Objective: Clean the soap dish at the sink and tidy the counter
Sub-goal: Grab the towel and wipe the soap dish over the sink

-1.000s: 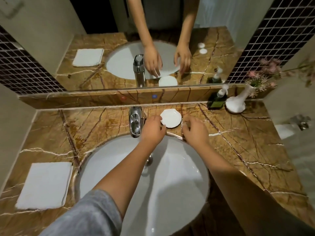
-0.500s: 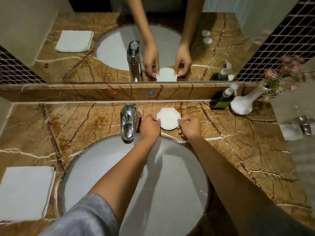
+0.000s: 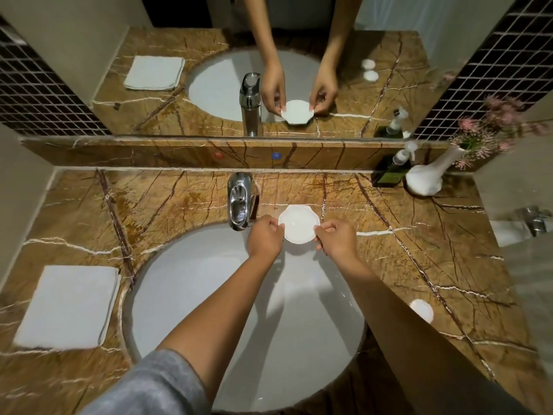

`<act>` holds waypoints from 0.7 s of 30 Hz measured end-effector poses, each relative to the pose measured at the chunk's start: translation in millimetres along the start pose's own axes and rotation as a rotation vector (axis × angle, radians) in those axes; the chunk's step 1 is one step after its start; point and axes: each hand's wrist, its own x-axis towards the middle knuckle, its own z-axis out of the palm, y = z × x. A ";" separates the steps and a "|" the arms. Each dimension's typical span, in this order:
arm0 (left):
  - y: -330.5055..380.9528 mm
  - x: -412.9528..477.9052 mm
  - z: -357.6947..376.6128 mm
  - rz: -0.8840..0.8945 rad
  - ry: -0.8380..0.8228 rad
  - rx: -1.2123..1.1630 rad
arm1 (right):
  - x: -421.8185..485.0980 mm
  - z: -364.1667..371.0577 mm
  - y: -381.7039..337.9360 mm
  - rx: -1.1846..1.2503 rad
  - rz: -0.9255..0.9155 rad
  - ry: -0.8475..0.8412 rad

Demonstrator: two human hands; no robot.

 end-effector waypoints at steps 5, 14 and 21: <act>-19.3 -22.0 -9.6 -0.009 0.031 0.065 | -23.8 5.8 10.2 -0.040 -0.002 -0.005; -51.2 -47.2 -39.5 0.084 0.046 0.046 | -52.0 18.4 10.7 -0.297 -0.202 -0.100; -72.6 -57.2 -68.7 0.201 0.063 0.181 | -68.6 31.5 2.3 -0.586 -0.421 -0.248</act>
